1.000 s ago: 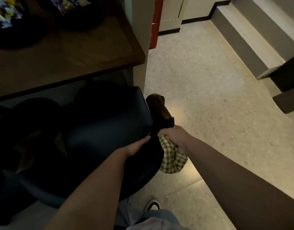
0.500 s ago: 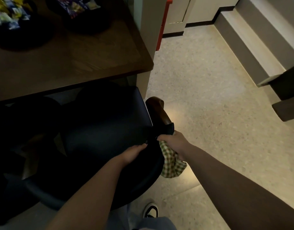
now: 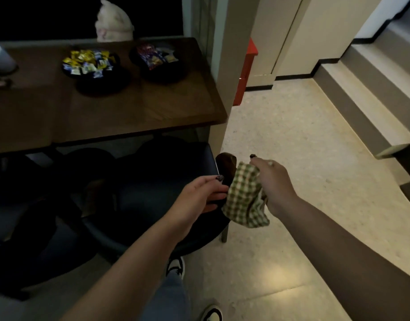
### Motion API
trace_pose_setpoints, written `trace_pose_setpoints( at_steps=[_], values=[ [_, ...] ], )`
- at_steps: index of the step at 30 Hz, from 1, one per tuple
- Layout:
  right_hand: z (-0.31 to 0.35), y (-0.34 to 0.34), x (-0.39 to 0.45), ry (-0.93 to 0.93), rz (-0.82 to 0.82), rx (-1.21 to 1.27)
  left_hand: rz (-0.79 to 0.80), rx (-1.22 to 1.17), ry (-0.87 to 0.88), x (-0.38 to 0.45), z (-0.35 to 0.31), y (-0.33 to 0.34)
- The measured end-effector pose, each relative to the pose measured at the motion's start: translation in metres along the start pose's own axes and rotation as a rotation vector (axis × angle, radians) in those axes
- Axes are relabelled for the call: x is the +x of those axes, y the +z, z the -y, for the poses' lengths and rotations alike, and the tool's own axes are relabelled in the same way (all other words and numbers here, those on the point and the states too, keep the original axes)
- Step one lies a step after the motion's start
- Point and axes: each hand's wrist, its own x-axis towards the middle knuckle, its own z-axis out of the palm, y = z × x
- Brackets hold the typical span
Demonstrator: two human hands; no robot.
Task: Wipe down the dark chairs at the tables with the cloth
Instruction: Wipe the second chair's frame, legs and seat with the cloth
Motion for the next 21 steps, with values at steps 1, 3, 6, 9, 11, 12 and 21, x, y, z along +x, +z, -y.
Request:
trace_pose_setpoints(
  at_steps=[1,3,6,9,11,12,21],
  values=[
    [0.005,0.002,-0.013,-0.002,0.019,0.065,0.030,-0.024,0.026,-0.017,-0.007,0.003],
    [0.015,0.006,-0.039,-0.006,0.083,0.164,0.069,-0.022,0.094,-0.048,-0.016,0.006],
    [0.032,0.017,-0.076,-0.050,0.154,0.244,0.012,0.048,0.248,-0.085,-0.026,0.002],
    [0.049,0.030,-0.113,-0.090,0.244,0.277,-0.112,0.130,0.397,-0.117,-0.035,-0.013],
    [0.059,0.039,-0.140,-0.124,0.337,0.298,-0.163,0.101,0.460,-0.138,-0.042,-0.027],
    [0.062,0.043,-0.153,-0.149,0.393,0.312,-0.182,0.083,0.491,-0.150,-0.046,-0.036],
    [0.048,0.108,-0.266,-0.393,0.557,0.085,-0.213,-0.070,0.715,-0.254,-0.061,-0.139]
  ],
)
